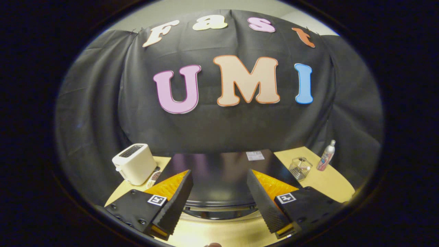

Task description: Open the toaster oven, put the food inside, and close the toaster oven door.

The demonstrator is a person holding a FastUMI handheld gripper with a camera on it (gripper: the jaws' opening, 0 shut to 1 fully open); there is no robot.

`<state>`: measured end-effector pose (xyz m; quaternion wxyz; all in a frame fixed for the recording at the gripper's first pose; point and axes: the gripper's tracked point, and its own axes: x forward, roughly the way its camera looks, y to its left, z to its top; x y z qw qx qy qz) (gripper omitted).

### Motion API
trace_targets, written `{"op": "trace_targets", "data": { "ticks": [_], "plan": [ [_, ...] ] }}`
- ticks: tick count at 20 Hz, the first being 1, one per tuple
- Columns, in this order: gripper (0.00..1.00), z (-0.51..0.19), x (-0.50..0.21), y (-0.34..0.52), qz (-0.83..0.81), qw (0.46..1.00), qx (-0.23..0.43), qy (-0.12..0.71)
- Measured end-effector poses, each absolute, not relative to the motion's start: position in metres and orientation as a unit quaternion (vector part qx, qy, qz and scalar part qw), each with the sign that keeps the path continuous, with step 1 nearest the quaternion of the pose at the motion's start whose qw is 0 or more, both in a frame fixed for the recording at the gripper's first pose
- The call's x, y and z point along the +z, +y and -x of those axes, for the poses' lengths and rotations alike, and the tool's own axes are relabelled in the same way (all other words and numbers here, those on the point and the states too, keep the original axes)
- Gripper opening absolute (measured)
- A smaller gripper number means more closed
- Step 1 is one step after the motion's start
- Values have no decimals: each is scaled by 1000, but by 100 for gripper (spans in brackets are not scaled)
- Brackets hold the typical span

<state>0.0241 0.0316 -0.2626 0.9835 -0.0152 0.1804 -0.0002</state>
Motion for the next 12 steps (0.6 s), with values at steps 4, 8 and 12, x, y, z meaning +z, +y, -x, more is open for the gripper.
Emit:
{"op": "trace_targets", "data": {
  "ticks": [4, 8, 12],
  "plan": [
    [100, -17, -297, 23, 17, 978, -16, 209],
    [100, -10, -310, 18, 12, 977, -25, 209],
    [100, -8, -310, 17, 19, 977, -22, 210]
  ]
}}
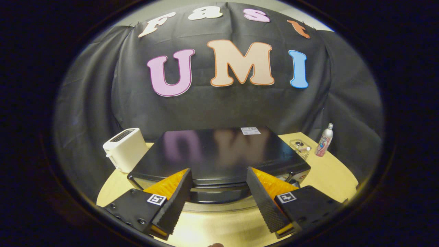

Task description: Open the toaster oven, put the food inside, and close the toaster oven door.

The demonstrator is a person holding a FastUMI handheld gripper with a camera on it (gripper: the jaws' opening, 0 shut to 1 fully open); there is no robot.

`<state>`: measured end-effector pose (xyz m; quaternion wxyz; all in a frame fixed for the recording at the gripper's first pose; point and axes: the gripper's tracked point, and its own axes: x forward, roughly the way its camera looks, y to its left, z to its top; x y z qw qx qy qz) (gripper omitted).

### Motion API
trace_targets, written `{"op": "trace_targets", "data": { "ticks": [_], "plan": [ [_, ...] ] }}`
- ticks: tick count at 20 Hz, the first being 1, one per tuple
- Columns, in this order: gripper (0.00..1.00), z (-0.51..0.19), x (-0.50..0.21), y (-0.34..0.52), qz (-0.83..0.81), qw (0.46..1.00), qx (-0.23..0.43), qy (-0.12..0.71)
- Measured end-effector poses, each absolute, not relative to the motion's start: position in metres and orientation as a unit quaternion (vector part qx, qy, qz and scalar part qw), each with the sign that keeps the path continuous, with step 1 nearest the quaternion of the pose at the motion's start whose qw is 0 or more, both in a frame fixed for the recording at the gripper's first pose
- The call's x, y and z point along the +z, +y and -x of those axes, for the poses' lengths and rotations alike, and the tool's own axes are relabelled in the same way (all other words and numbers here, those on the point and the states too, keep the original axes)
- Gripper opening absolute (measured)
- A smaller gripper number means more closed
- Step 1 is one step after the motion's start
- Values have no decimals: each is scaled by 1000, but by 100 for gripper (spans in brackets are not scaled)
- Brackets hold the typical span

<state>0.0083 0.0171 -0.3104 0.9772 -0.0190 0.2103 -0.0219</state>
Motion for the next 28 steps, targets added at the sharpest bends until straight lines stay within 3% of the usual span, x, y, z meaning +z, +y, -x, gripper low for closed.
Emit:
{"op": "trace_targets", "data": {
  "ticks": [15, 28],
  "plan": [
    [100, 50, -322, 5, 3, 971, -31, 236],
    [100, 125, -374, -4, 17, 946, -46, 321]
  ]
}}
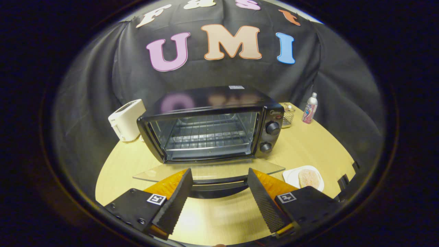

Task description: Open the toaster oven, put the food inside, and close the toaster oven door.

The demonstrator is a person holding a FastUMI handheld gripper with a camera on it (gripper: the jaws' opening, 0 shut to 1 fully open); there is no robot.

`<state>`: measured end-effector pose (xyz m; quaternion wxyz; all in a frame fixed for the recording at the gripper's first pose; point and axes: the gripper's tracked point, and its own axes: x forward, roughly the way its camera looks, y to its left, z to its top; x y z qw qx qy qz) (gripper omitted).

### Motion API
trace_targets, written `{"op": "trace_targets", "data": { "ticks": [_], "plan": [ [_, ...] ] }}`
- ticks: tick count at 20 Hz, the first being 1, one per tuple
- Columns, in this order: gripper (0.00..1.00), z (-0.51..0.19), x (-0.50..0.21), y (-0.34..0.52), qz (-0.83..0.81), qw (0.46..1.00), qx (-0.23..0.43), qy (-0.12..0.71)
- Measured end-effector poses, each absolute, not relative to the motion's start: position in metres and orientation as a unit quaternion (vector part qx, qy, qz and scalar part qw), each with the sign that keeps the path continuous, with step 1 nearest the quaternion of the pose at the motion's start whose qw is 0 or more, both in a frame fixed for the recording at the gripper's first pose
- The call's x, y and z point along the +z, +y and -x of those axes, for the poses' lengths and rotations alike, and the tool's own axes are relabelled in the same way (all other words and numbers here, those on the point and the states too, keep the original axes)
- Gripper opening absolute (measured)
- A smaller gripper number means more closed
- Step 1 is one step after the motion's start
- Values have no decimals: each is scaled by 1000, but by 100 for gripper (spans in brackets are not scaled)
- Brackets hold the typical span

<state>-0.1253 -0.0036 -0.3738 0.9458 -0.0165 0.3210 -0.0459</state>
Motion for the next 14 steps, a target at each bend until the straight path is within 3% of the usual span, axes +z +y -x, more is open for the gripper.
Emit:
{"op": "trace_targets", "data": {
  "ticks": [4, 14],
  "plan": [
    [100, 158, -401, -7, 36, 931, -48, 360],
    [100, 163, -466, -8, 32, 903, -46, 425]
  ]
}}
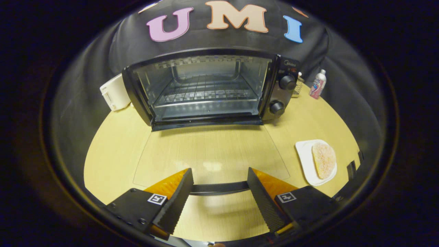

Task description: Open the toaster oven, put the food inside, and close the toaster oven door.

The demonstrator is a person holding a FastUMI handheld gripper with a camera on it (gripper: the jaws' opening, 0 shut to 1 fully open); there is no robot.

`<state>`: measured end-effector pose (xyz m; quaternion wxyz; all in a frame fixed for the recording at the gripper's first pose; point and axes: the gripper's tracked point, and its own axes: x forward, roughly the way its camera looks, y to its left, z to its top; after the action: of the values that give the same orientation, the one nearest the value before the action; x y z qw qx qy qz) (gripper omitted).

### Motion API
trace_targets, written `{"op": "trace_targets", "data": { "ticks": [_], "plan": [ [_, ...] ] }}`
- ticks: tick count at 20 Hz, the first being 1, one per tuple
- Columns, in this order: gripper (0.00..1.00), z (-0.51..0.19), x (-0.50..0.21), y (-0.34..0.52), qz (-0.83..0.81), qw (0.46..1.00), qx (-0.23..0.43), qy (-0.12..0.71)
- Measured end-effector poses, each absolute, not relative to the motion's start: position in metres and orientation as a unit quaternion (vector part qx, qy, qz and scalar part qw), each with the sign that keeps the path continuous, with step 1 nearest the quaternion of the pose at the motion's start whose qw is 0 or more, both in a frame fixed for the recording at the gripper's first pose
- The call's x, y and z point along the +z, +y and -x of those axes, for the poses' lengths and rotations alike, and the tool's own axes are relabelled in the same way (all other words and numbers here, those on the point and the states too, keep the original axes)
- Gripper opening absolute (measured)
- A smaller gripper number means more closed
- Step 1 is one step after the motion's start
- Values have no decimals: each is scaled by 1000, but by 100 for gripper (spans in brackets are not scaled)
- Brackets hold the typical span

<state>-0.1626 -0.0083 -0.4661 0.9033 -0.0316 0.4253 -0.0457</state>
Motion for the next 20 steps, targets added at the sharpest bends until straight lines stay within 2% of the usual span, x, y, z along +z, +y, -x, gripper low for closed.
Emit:
{"op": "trace_targets", "data": {
  "ticks": [7, 12, 20],
  "plan": [
    [100, 152, -439, -32, 35, 905, -62, 419],
    [99, 132, -405, -111, 48, 910, -139, 389],
    [100, 138, -410, -223, 49, 874, -255, 410]
  ]
}}
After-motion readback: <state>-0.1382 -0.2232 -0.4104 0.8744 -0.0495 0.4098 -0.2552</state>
